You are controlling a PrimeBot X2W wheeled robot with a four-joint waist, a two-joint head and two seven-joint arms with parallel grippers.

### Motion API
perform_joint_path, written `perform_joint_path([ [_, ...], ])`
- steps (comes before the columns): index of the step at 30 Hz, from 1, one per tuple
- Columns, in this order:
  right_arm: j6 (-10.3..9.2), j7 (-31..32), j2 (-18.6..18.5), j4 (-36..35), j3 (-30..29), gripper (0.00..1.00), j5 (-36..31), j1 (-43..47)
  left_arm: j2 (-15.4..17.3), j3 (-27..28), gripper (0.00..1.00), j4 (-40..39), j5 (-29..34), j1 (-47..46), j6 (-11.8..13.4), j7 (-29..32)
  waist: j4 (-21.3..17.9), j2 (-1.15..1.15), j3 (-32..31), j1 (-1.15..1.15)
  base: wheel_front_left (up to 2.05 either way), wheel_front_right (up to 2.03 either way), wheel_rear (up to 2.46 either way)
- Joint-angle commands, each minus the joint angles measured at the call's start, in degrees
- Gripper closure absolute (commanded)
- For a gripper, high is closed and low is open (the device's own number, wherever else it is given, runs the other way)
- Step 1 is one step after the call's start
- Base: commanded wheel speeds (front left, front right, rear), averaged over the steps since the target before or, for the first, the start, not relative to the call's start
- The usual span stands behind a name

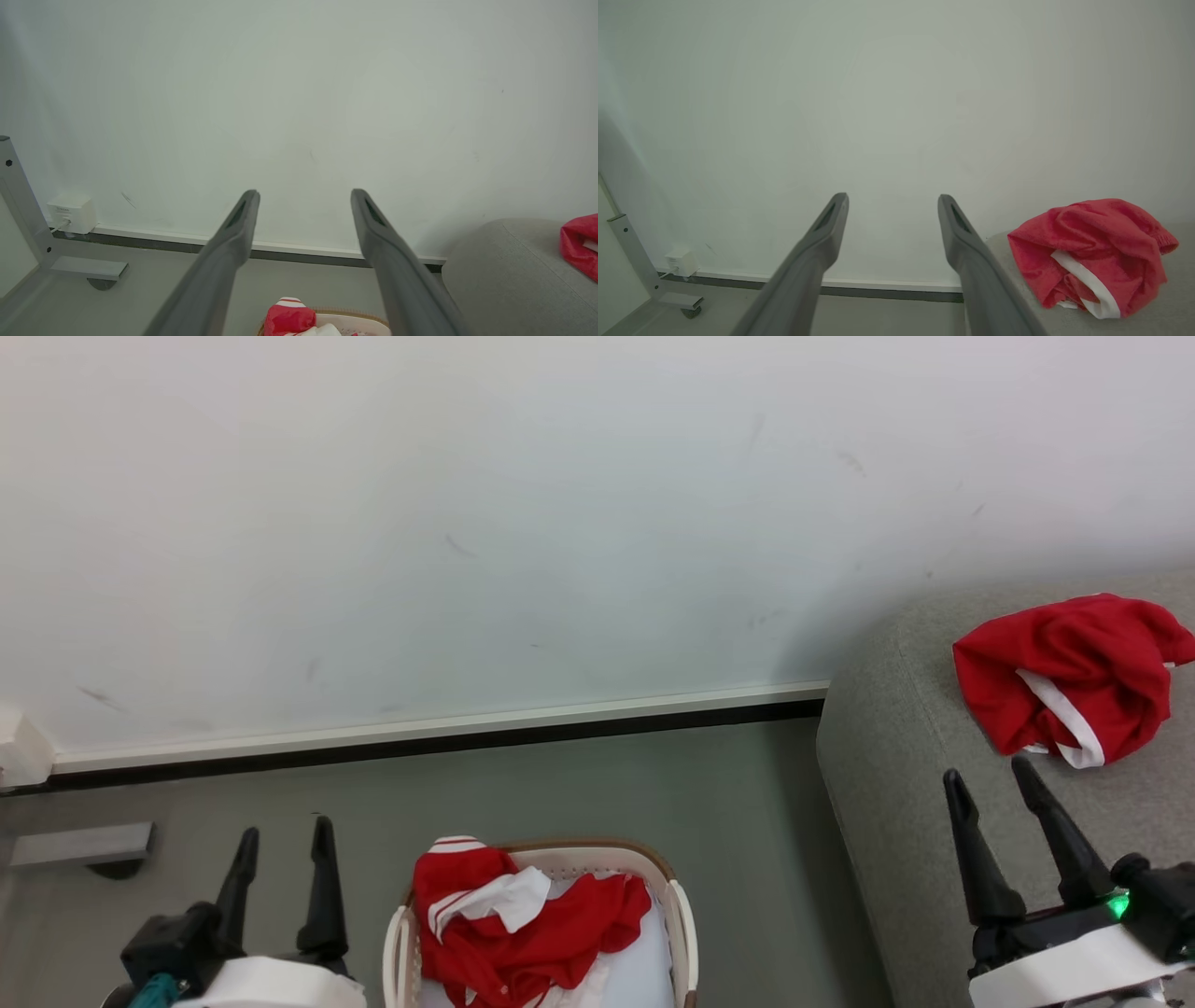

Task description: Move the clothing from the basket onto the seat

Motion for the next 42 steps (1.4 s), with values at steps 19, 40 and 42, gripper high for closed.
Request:
perform_joint_path([
  [19, -0.13, -0.2, 4.4, -2.6, -1.2, 0.0, -6.5, 3.9, -3.6, 5.2, 0.0, -0.3, 5.7, 1.2, -3.8, 0.0, -0.2, 0.0, 1.2, 0.01, 0.0, 0.0, 0.0],
  [40, -0.13, -0.2, 4.4, -3.7, -1.8, 0.0, -6.1, 1.4, -4.2, 6.3, 0.0, -0.5, 7.0, -0.9, -4.9, 0.0, -1.7, 0.0, 4.1, 0.01, 0.0, 0.0, 0.0],
  [42, -0.13, -0.1, 4.3, -4.0, -1.9, 0.0, -6.0, 0.7, -4.2, 6.1, 0.0, -0.5, 7.0, -1.8, -5.0, 0.0, -2.0, 0.0, 5.1, 0.01, 0.0, 0.0, 0.0],
])
